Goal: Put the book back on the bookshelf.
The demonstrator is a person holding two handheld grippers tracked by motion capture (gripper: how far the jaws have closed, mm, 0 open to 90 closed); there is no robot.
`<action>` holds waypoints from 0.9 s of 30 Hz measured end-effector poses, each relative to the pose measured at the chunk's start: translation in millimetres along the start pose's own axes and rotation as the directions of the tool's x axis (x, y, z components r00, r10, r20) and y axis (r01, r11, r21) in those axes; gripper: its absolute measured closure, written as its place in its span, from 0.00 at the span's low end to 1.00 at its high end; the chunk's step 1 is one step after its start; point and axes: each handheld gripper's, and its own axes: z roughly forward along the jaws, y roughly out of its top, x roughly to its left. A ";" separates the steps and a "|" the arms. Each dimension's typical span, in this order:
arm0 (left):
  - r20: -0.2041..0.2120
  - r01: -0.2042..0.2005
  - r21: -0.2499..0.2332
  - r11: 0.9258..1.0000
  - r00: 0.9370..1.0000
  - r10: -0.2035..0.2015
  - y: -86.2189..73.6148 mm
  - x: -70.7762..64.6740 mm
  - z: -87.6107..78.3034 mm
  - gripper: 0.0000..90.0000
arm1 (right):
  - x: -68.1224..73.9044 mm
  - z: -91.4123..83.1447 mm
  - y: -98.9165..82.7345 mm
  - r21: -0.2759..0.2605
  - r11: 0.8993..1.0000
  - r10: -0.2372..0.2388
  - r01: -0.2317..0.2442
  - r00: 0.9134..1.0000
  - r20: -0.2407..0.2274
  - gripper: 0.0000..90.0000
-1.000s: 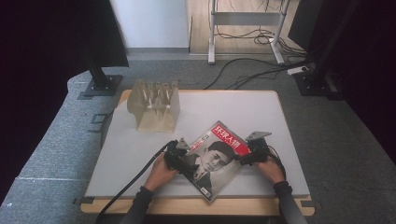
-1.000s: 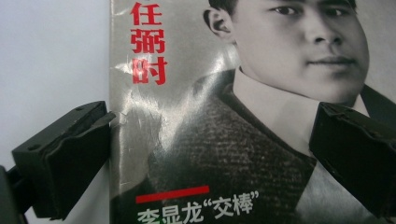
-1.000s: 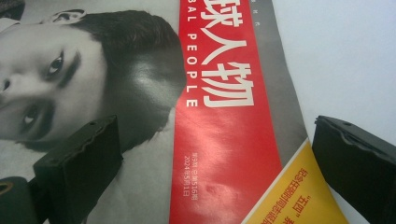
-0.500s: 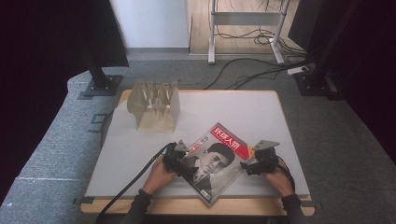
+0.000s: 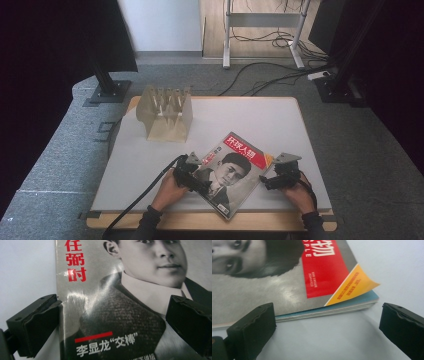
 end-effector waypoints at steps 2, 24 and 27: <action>0.011 0.003 0.005 1.000 1.000 -0.003 -1.0 0.0 -1.8 0.00 | -2.6 2.3 2.5 0.006 1.000 0.005 -0.005 1.000 -0.001 0.00; -0.216 0.065 0.061 0.996 0.975 -0.050 -16.0 60.8 -27.3 0.00 | -22.5 32.3 29.5 0.013 0.999 0.046 -0.046 0.999 0.029 0.00; -0.187 0.067 0.053 0.996 0.981 -0.057 -18.0 57.4 -26.0 0.00 | -24.3 36.5 34.1 0.015 0.999 0.047 -0.048 0.998 0.037 0.00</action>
